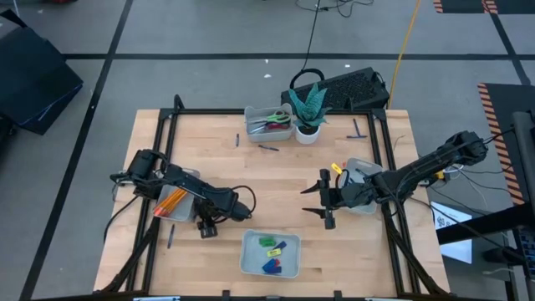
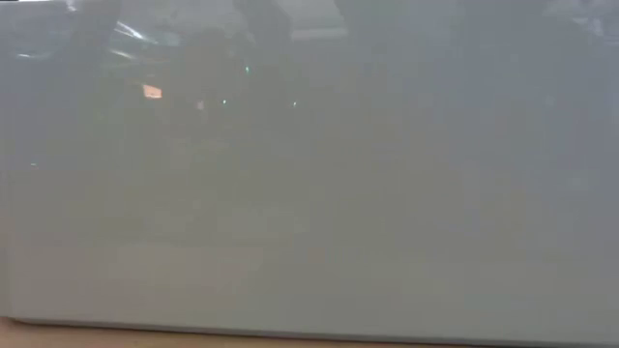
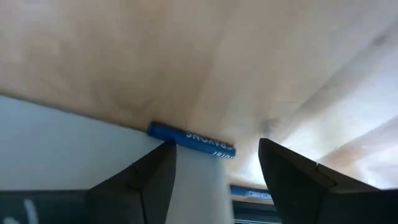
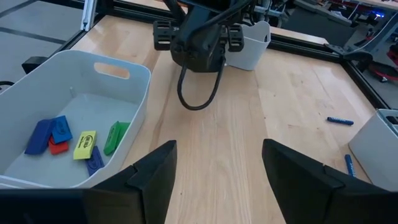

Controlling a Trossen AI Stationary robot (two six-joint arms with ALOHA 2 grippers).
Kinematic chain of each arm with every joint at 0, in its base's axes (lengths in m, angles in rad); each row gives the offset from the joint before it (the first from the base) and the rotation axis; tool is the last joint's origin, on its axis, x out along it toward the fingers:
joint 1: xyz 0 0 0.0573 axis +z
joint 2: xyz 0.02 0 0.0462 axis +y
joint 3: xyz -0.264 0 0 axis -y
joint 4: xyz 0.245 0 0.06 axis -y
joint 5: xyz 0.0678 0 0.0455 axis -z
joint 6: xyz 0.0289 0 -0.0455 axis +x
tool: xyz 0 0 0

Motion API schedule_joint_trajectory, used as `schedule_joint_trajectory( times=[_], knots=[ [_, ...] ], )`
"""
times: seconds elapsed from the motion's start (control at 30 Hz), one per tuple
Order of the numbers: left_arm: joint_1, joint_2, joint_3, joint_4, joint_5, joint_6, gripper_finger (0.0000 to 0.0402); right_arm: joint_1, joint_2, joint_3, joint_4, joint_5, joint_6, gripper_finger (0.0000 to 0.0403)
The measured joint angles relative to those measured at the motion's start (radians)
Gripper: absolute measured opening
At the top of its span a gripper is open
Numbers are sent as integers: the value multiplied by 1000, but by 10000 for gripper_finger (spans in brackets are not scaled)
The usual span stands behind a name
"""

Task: Sort crayons/erasers/pens/pencils in bins
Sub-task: Put the blue crayon into the middle right gray bin

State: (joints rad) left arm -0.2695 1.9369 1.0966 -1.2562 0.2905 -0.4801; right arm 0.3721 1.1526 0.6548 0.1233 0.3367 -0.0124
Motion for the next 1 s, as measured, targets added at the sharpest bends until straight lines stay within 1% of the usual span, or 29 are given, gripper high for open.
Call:
schedule_joint_trajectory(
  times=[0.13,0.23,0.3,0.43,0.5,0.57,0.63,0.73,0.83,0.93,1.0],
  knots=[
    [-1,0,-1,39,44,9,230,0,0,0,0,0,0,231],
    [-1,0,1,38,50,29,230,0,0,0,-1,0,0,231],
    [0,0,18,20,33,26,230,0,0,0,0,1,-1,231],
    [-7,-3,88,-7,-18,4,230,-6,0,0,0,1,-13,231],
    [-14,-8,104,-30,-24,-28,230,-14,0,0,0,1,-6,231],
    [-18,-8,89,-30,16,-50,230,-19,0,0,0,2,-1,231],
    [-29,-6,60,-26,54,-34,230,-19,0,0,0,2,-3,231],
    [-61,-4,45,-17,41,-18,230,-19,0,0,0,1,-25,231],
    [-117,-4,70,-26,-24,-29,228,-30,0,0,0,0,-35,231],
    [-195,-4,99,-16,-179,-14,215,-49,0,0,0,1,-35,231],
    [-251,-4,100,-9,-262,20,202,-64,0,0,1,1,-36,231]
  ],
)
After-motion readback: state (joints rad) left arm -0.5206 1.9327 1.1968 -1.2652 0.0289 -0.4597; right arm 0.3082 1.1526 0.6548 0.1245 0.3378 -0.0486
